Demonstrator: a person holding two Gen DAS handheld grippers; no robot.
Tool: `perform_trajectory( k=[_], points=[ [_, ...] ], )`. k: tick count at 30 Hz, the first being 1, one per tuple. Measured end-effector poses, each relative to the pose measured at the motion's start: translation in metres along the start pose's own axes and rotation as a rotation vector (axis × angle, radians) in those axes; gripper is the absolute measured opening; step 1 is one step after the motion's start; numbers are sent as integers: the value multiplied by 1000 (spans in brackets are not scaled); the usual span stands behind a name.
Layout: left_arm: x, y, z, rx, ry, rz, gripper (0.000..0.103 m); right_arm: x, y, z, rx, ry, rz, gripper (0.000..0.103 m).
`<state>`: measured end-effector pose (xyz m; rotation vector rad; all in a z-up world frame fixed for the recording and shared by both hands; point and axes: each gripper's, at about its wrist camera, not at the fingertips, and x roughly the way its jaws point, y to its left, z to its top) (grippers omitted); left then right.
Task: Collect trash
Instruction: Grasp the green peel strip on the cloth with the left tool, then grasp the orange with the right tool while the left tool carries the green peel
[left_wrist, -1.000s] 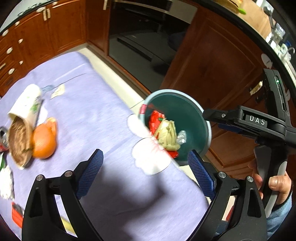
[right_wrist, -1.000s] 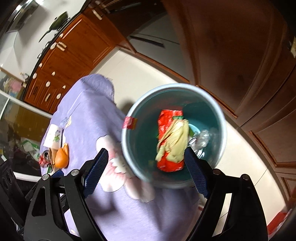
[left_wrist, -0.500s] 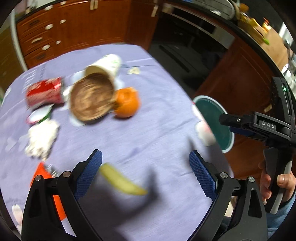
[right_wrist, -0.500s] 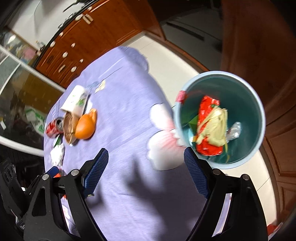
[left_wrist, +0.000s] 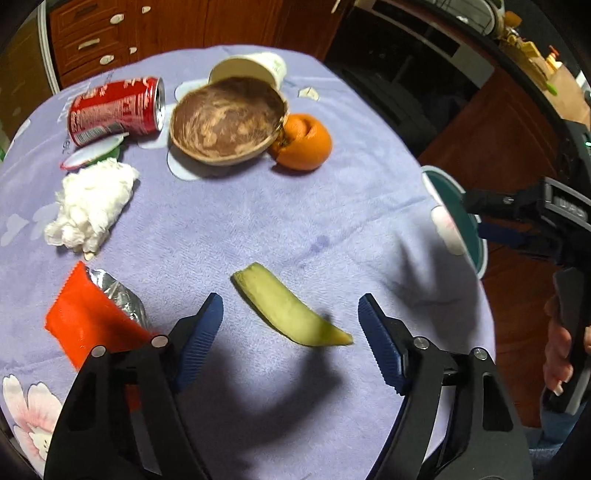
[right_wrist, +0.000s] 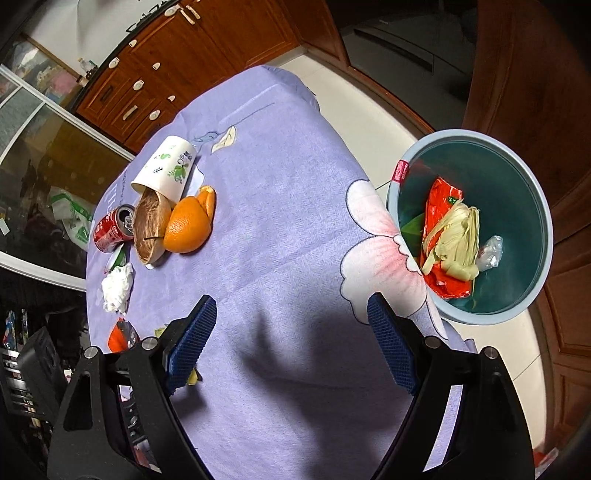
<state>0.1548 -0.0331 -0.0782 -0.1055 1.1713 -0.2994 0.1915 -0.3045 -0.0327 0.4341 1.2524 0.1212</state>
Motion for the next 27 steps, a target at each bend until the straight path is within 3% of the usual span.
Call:
perform_trajectory(
  k=[4, 9, 10, 12, 13, 18, 27],
  points=[
    [11, 3, -2, -14, 25, 15, 70, 2, -5, 0, 5, 6, 5, 80],
    [17, -15, -2, 63, 7, 63, 60, 11, -10, 2, 13, 24, 17, 80],
    [18, -18, -3, 74, 2, 72, 53, 12, -10, 2, 13, 28, 19, 80],
    [20, -25, -2, 103, -10, 81, 22, 17, -9, 2, 10, 37, 21, 80],
    [19, -24, -1, 94, -15, 66, 18, 19, -8, 2, 7, 42, 22, 80],
    [18, -11, 8, 51, -36, 67, 17, 30, 6, 8, -31, 51, 18, 80],
    [-3, 29, 36, -45, -88, 35, 17, 72, 71, 32, -191, 75, 50, 80]
  ],
)
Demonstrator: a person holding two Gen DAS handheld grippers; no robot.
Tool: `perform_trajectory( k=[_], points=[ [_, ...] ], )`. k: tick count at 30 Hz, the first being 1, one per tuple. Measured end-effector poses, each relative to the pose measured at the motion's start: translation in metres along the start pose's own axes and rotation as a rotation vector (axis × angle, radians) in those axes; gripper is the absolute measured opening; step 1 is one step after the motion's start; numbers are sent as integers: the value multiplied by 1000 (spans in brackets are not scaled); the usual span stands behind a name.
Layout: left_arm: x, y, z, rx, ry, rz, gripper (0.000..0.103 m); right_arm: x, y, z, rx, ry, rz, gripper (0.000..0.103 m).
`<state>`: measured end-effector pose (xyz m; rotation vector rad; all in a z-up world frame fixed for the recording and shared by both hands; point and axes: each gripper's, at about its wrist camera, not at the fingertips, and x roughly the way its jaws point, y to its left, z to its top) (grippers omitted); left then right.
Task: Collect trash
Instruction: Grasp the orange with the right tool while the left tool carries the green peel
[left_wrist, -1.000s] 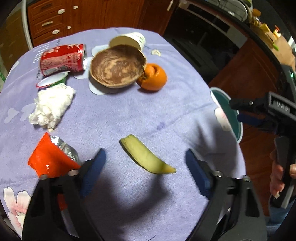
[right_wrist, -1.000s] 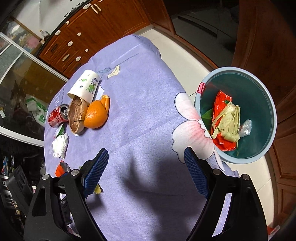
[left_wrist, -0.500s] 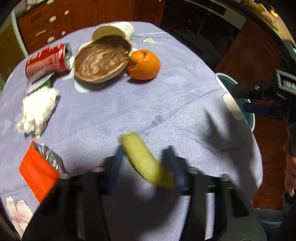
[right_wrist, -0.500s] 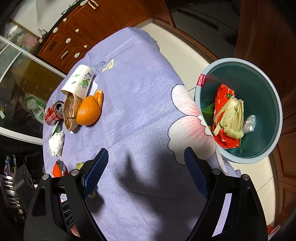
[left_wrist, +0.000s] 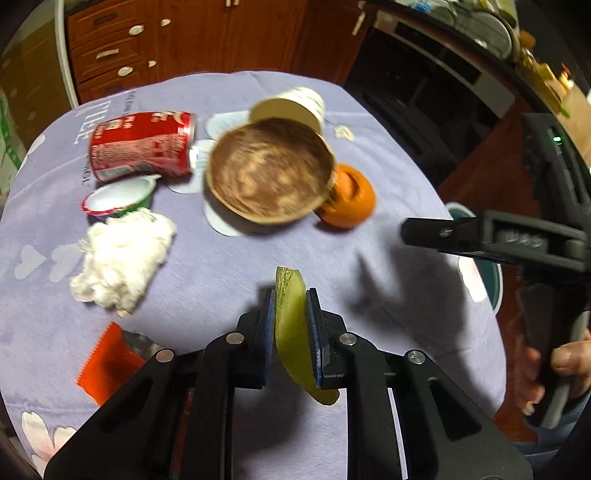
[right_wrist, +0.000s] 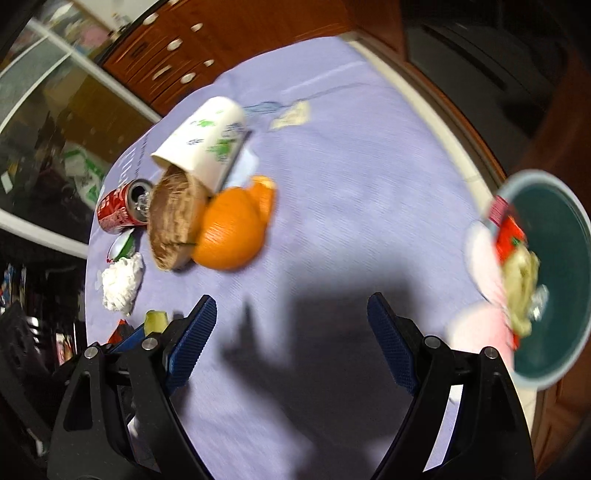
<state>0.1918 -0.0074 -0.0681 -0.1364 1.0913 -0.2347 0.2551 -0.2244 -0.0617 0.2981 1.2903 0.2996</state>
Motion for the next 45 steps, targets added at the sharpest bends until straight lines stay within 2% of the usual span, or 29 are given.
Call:
perform_trajectory(
  k=[7, 10, 15, 17, 21, 26, 34, 45],
  points=[
    [-2, 19, 3, -39, 7, -20, 17, 31, 32, 21, -100, -8, -7, 79],
    [0, 24, 3, -52, 13, -29, 17, 37, 35, 27, -115, -18, 3, 66],
    [5, 19, -1, -52, 27, -38, 17, 39, 35, 27, -133, -45, 18, 38],
    [5, 17, -2, -52, 27, -40, 17, 33, 32, 25, -126, -49, 32, 32],
    [0, 10, -2, -44, 20, -46, 17, 20, 24, 18, -114, -42, 56, 26],
    [-6, -5, 2, -13, 11, -56, 17, -7, 4, 6, -76, -64, 78, 25],
    [-18, -73, 11, 110, -11, -79, 17, -68, -49, -14, 32, -158, 87, 25],
    [-10, -193, 22, 325, 6, -119, 17, -149, -164, -53, 232, -315, 48, 25]
  ],
)
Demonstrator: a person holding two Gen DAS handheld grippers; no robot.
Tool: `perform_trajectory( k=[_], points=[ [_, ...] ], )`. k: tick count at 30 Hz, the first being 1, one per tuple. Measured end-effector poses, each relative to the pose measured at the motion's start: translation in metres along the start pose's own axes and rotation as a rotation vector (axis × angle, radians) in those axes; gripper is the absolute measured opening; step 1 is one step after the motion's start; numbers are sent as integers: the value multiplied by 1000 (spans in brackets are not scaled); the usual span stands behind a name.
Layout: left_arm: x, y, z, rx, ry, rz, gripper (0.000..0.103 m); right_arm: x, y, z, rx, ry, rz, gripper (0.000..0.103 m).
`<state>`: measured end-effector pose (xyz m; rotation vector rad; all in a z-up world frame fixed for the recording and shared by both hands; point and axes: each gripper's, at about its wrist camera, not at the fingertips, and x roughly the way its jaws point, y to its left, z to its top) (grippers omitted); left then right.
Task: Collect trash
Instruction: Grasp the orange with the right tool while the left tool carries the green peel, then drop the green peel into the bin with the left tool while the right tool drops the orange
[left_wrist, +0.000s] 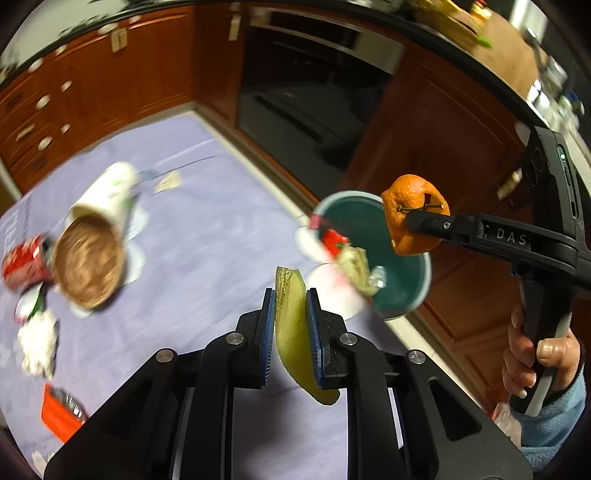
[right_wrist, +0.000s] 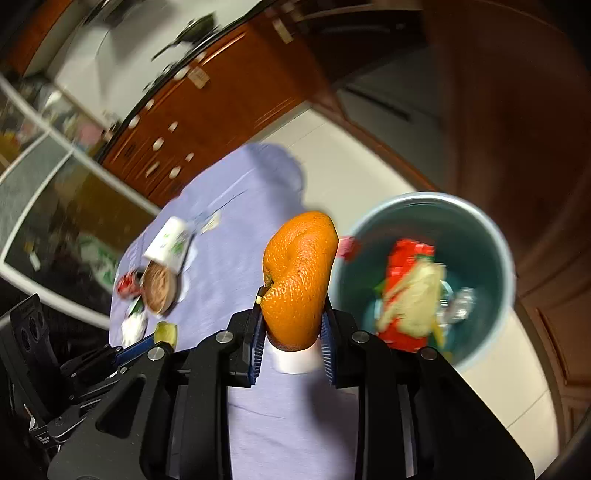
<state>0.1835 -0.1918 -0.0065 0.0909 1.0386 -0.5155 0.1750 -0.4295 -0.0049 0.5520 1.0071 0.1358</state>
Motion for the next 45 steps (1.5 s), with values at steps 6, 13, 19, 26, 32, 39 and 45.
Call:
perform_trajectory(
  k=[6, 13, 19, 26, 32, 39, 45],
  points=[
    [33, -53, 20, 97, 51, -44, 17, -24, -62, -3, 103, -33, -49, 25],
    [74, -94, 33, 139, 117, -82, 18, -26, -106, -5, 163, -6, -79, 25],
    [106, -112, 40, 158, 171, -89, 19, -21, -124, -4, 188, 17, -87, 26],
    [120, -114, 40, 154, 191, -67, 46, -12, -136, -4, 205, 41, -88, 26],
    [108, -99, 37, 119, 174, -39, 69, 1, -129, -2, 195, 67, -82, 27],
    [89, -79, 26, 87, 141, -9, 92, 18, -114, 1, 164, 94, -74, 28],
    [83, -63, 18, 48, 144, -1, 93, 25, -98, 6, 148, 94, -62, 58]
  ],
)
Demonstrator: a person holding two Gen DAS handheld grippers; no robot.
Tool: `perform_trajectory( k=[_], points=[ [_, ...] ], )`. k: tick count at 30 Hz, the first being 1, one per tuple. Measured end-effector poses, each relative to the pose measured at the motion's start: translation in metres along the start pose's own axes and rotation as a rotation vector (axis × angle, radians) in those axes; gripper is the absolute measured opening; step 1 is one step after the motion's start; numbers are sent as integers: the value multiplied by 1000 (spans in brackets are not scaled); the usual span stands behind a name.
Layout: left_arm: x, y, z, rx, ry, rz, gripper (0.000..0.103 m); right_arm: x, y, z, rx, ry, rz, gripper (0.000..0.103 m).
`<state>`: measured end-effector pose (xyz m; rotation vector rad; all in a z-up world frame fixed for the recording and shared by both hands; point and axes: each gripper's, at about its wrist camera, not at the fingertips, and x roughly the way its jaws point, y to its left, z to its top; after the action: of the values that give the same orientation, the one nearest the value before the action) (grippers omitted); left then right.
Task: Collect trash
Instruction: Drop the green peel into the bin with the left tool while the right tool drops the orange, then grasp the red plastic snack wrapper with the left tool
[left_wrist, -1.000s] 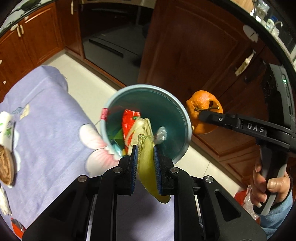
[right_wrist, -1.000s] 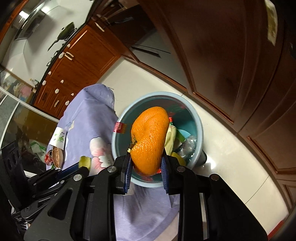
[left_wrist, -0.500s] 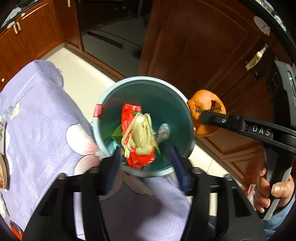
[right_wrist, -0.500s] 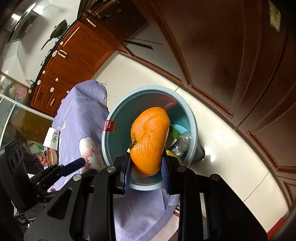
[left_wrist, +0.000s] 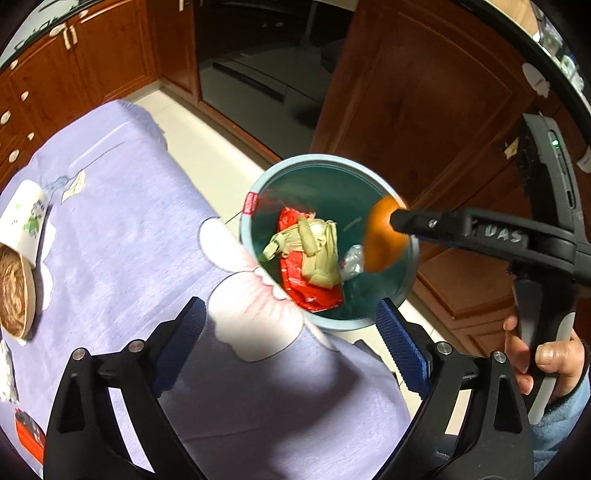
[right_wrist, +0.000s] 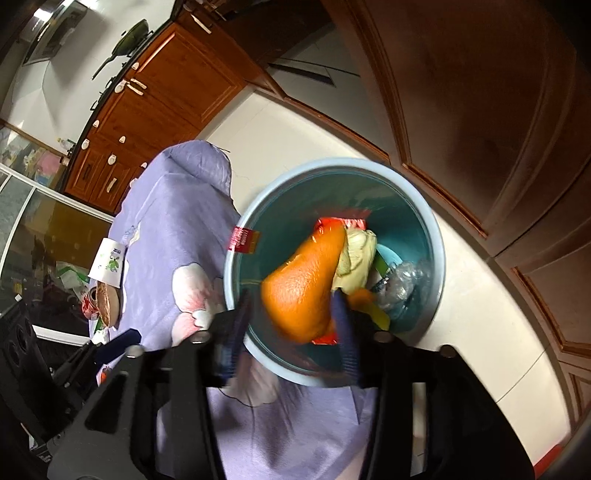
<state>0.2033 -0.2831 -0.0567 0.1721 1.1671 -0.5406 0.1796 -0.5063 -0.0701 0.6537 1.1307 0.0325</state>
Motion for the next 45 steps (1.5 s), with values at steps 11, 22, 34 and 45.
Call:
perform_trajectory(
  k=[11, 22, 34, 45],
  points=[
    [-12, 21, -14, -38, -14, -15, 94, -2, 5, -4, 52, 2, -36, 76],
    [-43, 55, -38, -111, -65, -3, 94, -3, 44, -18, 6, 14, -38, 77],
    [-85, 115, -83, -237, -136, 30, 95, 4, 114, -43, -106, 33, -35, 79],
    [-131, 198, -143, -398, -210, 108, 95, 33, 190, -71, -236, 101, -34, 79]
  ],
)
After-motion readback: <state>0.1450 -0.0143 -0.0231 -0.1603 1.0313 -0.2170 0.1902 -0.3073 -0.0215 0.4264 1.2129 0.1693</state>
